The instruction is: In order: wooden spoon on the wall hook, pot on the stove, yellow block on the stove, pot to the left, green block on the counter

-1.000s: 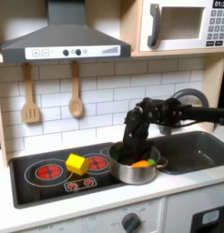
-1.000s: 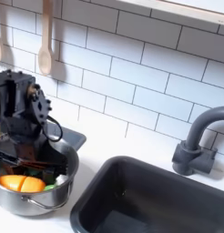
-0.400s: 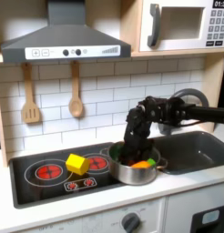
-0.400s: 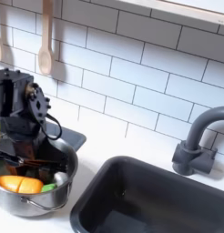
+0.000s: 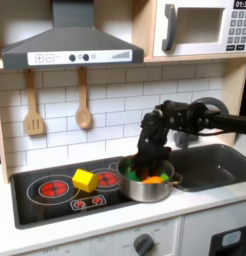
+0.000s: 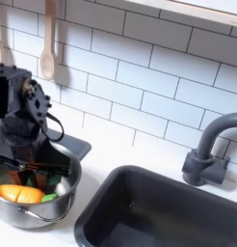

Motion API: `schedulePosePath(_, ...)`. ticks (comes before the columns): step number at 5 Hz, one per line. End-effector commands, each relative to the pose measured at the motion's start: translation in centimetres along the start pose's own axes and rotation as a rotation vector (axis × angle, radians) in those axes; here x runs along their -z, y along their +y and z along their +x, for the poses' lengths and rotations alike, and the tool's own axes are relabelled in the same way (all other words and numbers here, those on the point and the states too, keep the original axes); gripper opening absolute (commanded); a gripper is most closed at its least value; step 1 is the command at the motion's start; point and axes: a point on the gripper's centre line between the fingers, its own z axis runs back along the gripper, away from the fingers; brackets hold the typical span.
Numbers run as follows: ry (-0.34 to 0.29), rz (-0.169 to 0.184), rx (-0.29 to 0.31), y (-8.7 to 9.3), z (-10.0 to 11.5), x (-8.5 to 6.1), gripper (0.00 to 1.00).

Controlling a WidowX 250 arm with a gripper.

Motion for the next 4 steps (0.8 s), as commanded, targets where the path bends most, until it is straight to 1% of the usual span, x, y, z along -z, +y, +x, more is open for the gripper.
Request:
schedulePosePath(1, -0.034, -0.016, -0.005, -0.3, 0.9, -1.0, 0.0)
schedulePosePath(2, 0.001, -0.035, 0.012, -0.4, 0.8, -0.6, 0.0)
schedulePosePath(3, 0.033, -0.038, 0.043, -0.6, 0.5, -0.5, 1.0)
schedulePosePath(4, 0.07, -0.031, 0.04, -0.5, 0.1, 1.0, 1.0)
